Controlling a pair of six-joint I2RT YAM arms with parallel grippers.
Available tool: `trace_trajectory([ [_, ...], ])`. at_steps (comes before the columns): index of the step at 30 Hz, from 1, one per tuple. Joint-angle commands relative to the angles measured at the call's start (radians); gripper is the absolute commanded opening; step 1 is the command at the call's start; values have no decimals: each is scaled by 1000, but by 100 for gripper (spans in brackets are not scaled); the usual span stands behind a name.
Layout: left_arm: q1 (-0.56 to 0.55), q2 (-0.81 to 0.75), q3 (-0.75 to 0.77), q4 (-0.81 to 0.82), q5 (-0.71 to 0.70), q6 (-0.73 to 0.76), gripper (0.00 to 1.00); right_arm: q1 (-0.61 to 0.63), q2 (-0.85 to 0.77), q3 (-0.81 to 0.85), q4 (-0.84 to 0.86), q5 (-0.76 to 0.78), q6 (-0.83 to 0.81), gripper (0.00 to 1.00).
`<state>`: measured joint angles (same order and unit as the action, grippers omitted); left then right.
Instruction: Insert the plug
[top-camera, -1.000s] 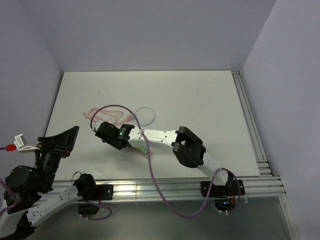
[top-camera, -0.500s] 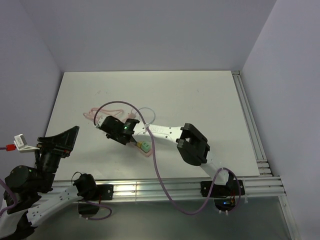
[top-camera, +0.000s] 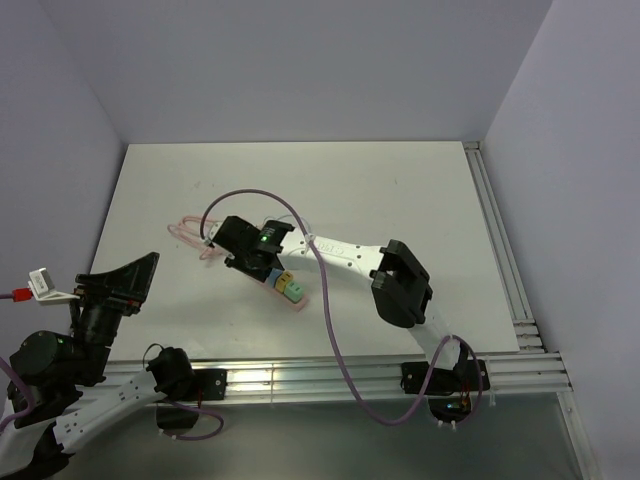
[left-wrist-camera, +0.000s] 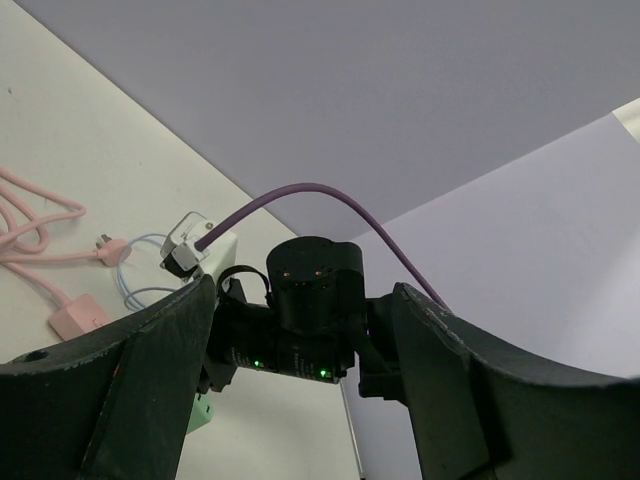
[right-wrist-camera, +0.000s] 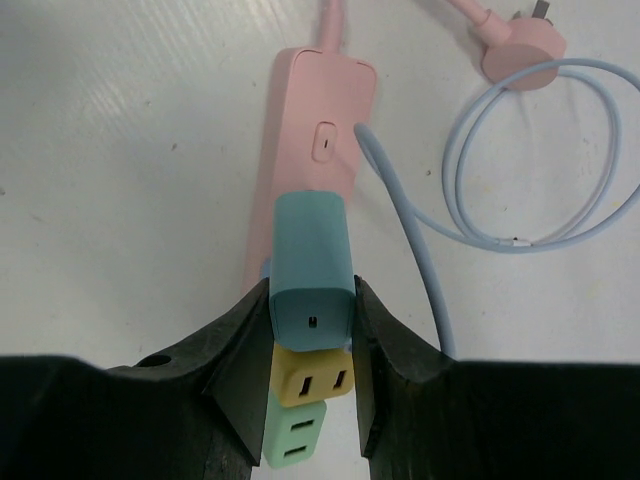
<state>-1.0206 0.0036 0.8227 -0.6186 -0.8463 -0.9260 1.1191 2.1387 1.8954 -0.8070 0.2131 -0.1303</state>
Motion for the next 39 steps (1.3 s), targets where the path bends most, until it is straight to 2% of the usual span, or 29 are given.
trace_trajectory([
  [1, -1, -88, -2, -9, 12, 13, 77, -2, -4, 79, -70, -34, -29, 0],
  [15, -1, -93, -7, -12, 9, 10, 77, -12, 159, 232, -216, -54, -17, 0],
  [18, -1, -94, -4, -20, 4, 6, 77, -12, 181, 263, -233, -18, -5, 0],
  [27, -1, -96, -11, -10, 4, 10, 77, -18, 164, 280, -271, 11, 12, 0],
  [39, -1, -93, -23, 0, 12, 7, 77, -24, 145, 292, -320, -44, 57, 0],
])
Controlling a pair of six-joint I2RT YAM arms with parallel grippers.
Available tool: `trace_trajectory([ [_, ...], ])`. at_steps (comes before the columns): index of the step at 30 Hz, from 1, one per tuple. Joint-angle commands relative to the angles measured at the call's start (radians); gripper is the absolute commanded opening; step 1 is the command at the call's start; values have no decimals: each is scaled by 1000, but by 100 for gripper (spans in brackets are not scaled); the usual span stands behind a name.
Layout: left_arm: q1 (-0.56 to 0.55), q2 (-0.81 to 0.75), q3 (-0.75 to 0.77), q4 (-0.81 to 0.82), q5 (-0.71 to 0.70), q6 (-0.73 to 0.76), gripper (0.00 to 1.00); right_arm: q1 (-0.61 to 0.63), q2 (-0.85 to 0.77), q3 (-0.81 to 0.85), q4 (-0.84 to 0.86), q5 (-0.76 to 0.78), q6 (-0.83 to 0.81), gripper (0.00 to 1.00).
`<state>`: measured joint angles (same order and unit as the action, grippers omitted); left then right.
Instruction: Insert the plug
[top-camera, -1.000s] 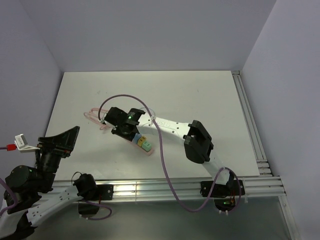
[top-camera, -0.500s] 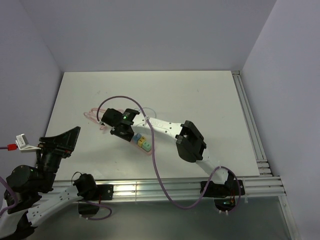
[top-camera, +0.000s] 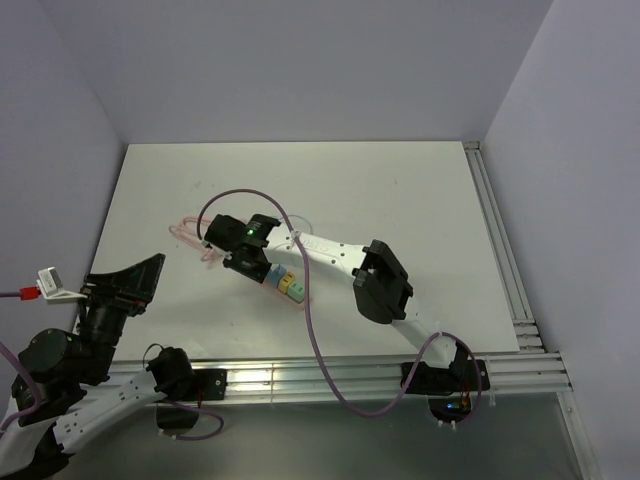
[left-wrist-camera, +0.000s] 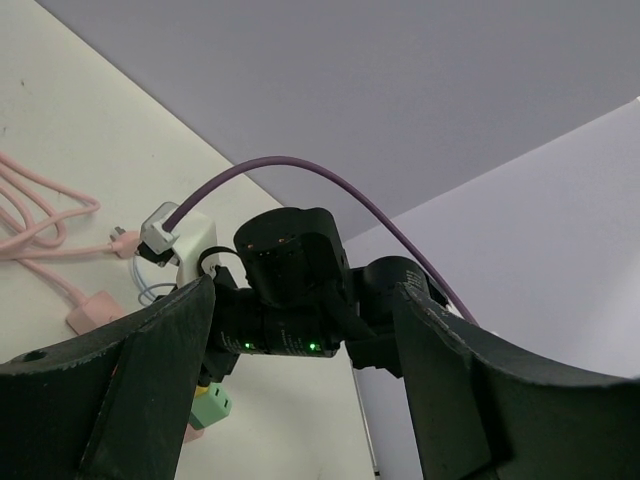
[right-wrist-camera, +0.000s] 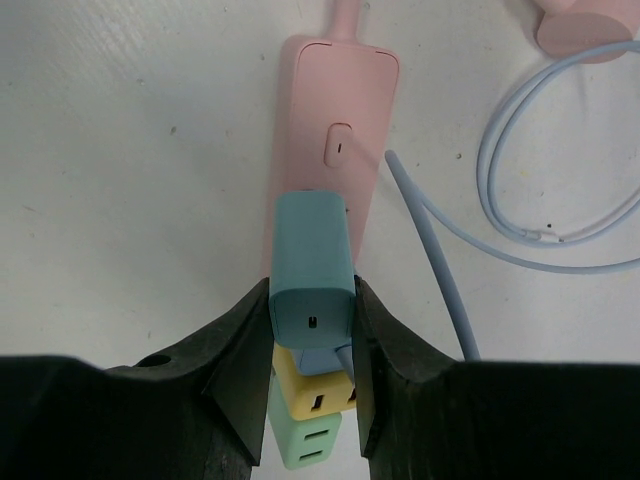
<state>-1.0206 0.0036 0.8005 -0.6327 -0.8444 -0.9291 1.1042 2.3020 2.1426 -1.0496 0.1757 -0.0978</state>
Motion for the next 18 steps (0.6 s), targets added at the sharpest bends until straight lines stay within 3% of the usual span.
trace_trajectory([
  [1, -1, -93, -1, 14, 10, 9, 78, -9, -15, 56, -92, -2, 29, 0],
  [18, -1, -96, 5, 2, 10, 10, 78, 16, 53, 102, -217, 45, 87, 0],
])
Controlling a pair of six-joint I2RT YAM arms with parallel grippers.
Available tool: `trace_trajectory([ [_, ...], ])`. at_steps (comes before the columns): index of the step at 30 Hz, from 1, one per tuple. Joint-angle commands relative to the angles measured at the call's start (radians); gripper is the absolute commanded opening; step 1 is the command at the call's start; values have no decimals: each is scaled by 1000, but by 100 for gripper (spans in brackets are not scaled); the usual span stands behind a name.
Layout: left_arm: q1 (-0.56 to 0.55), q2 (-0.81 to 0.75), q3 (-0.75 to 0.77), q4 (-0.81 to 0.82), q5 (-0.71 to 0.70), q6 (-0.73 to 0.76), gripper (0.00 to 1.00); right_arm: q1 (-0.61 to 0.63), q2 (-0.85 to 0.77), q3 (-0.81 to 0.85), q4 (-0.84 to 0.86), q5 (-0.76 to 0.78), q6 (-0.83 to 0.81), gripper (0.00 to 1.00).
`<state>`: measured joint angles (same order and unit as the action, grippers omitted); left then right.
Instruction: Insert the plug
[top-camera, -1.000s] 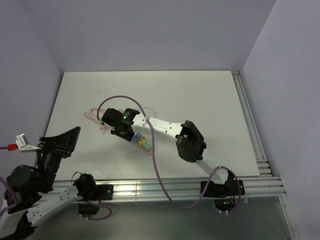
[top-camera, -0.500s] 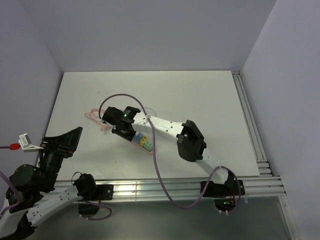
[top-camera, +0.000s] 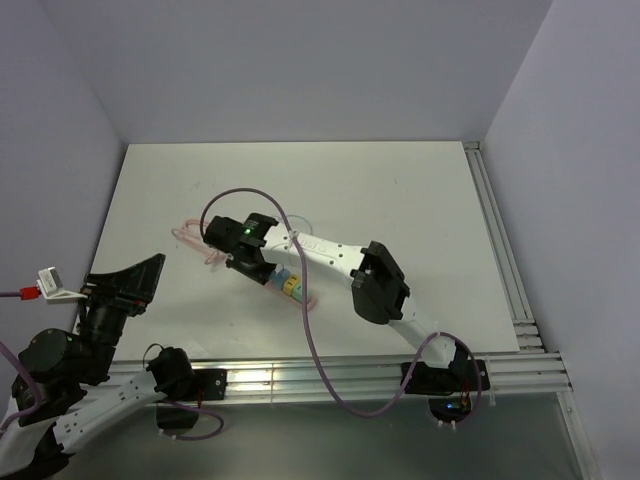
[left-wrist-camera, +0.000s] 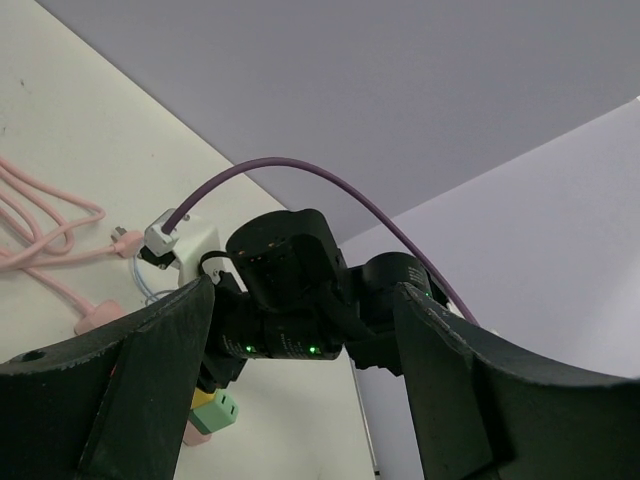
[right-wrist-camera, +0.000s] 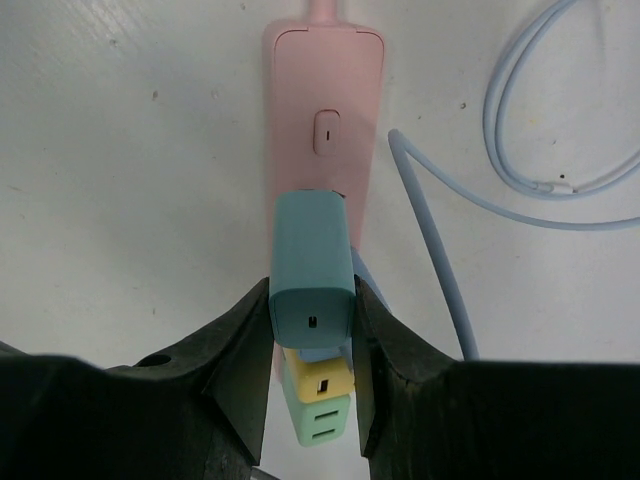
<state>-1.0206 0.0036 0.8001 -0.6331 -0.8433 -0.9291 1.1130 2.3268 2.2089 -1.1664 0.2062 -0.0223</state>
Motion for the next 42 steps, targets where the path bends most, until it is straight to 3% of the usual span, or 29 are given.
trace_trajectory([
  [1, -1, -97, 5, 0, 9, 7, 78, 7, 32, 37, -101, 12, 12, 0],
  [21, -1, -108, 10, -8, 15, 6, 78, 16, 65, 32, -16, 104, 19, 0],
  [30, -1, -113, 5, -22, 13, -7, 77, 7, -32, -132, 160, 58, 56, 4],
  [34, -1, -109, 2, -27, 10, -2, 78, 2, -88, -162, 214, 96, 91, 0],
  [42, -1, -102, -24, -53, 32, -20, 75, -16, -372, -374, 476, -189, 130, 0],
])
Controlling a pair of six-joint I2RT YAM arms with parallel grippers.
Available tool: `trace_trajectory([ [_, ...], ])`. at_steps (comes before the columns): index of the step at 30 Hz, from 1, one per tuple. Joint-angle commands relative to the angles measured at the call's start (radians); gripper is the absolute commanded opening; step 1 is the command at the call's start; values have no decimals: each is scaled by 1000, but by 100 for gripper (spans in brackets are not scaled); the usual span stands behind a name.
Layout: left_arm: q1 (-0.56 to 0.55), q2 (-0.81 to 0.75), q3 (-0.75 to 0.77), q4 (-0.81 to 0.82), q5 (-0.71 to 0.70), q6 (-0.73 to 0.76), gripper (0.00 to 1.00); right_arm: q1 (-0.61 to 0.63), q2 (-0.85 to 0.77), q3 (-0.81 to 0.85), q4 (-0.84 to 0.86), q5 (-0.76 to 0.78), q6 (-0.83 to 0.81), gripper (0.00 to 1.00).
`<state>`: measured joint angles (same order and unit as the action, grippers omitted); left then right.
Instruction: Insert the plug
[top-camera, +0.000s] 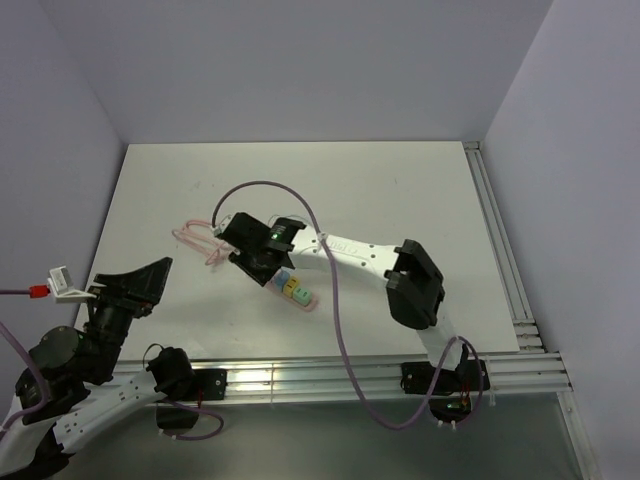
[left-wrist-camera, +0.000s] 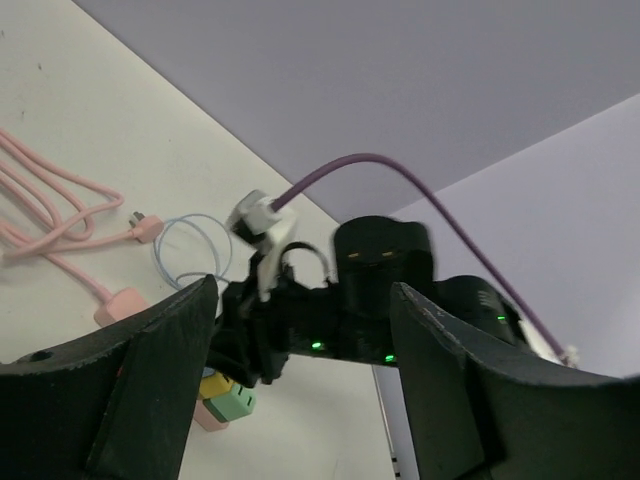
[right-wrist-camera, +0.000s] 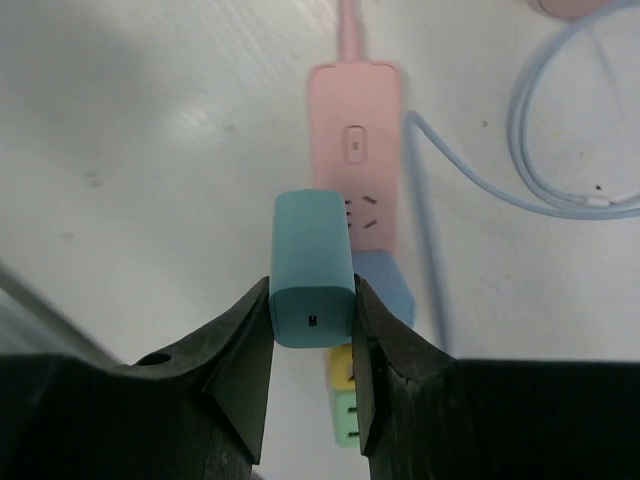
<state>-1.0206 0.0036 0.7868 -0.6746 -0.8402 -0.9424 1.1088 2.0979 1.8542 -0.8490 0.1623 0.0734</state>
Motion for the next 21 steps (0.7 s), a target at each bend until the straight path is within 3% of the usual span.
trace_trajectory([
  [1, -1, -96, -14, -13, 38, -7, 74, -18, -177, -33, 174, -186, 35, 0],
  [9, -1, -51, -12, -68, 122, -39, 65, -87, -387, -266, 404, -527, 54, 0],
  [14, -1, -13, -49, 4, 185, -30, 55, -93, -443, -329, 475, -697, 46, 0],
  [21, -1, 154, -86, 89, 230, -19, 24, -92, -522, -400, 583, -825, 68, 0],
])
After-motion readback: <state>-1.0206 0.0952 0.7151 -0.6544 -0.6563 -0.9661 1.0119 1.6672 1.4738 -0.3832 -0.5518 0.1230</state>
